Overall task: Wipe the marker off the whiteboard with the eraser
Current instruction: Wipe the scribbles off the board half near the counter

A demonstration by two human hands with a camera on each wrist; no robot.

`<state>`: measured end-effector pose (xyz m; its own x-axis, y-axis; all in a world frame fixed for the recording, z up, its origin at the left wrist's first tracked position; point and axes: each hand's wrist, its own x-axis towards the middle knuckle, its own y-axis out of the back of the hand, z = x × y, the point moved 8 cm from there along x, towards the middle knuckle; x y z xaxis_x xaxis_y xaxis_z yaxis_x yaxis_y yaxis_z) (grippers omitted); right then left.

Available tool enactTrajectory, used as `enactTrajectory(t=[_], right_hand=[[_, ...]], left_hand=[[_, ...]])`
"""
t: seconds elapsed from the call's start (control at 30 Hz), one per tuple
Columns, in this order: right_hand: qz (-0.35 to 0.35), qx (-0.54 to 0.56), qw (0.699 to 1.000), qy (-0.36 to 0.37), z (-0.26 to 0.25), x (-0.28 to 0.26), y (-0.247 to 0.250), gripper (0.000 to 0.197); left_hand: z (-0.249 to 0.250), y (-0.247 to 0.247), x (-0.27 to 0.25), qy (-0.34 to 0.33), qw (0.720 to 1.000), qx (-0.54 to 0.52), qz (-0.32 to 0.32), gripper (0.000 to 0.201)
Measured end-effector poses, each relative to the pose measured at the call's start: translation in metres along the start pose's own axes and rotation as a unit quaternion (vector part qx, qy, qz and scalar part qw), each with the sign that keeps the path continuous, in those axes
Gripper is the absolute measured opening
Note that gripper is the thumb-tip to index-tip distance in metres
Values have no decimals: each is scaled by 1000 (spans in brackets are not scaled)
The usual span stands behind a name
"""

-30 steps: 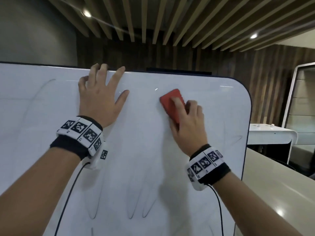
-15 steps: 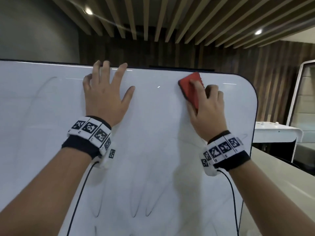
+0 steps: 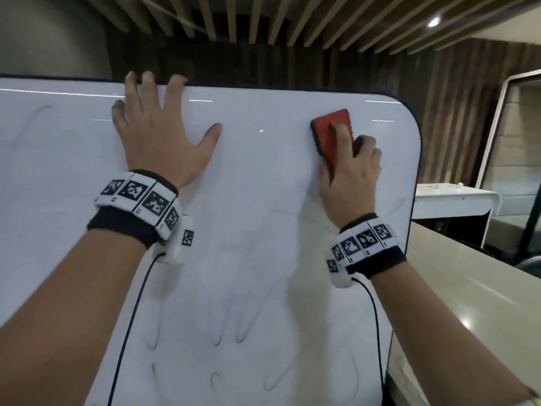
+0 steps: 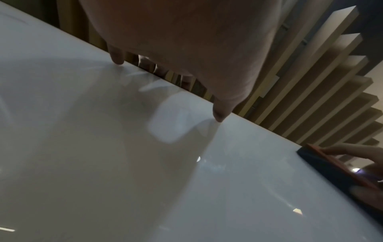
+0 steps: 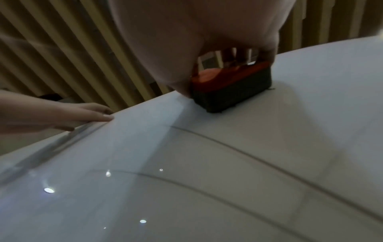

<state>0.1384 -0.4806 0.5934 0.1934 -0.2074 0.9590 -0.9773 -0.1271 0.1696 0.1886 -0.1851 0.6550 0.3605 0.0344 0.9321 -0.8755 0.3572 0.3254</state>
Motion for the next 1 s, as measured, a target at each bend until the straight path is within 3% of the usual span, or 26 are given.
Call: enactTrajectory(t=[0.07, 0.13, 0.2, 0.3, 0.4, 0.47, 0.57, 0.67, 0.77, 0.83, 0.9, 1.0], right_hand=[[-22, 0, 998, 58, -2, -4, 2, 54], [-21, 7, 999, 31, 29, -22, 7, 55], [-1, 29, 996, -84, 81, -58, 12, 61], [3, 68, 962, -266, 136, -115, 16, 74], [-1, 118, 932, -342, 145, -97, 19, 71], [22, 115, 939, -323, 140, -55, 24, 71], [41, 53, 968, -241, 119, -19, 22, 66], [26, 14, 992, -121, 92, -73, 4, 60], [-61, 10, 998, -6, 70, -174, -16, 55], [-84, 16, 996, 33, 69, -187, -18, 52], [-59, 25, 998, 18, 76, -152, -12, 55], [32, 63, 994, -78, 92, -74, 8, 59]], left_hand=[[2, 1, -2, 3, 1000, -8, 5, 75], [4, 2, -5, 5, 1000, -12, 7, 75], [8, 2, -6, 2, 1000, -14, 5, 76], [24, 3, -4, -41, 999, -23, 1, 72], [51, -4, -5, -114, 993, -20, -6, 70], [62, -10, -9, -127, 991, -27, -20, 75], [63, -16, -12, -115, 993, -25, -22, 82], [61, -20, -13, -126, 992, -3, -19, 85], [60, -22, -13, -127, 992, 6, -12, 85], [60, -23, -13, -126, 992, 10, -10, 85], [60, -24, -12, -124, 992, 8, -8, 85], [60, -24, -12, -125, 992, -4, -2, 85]])
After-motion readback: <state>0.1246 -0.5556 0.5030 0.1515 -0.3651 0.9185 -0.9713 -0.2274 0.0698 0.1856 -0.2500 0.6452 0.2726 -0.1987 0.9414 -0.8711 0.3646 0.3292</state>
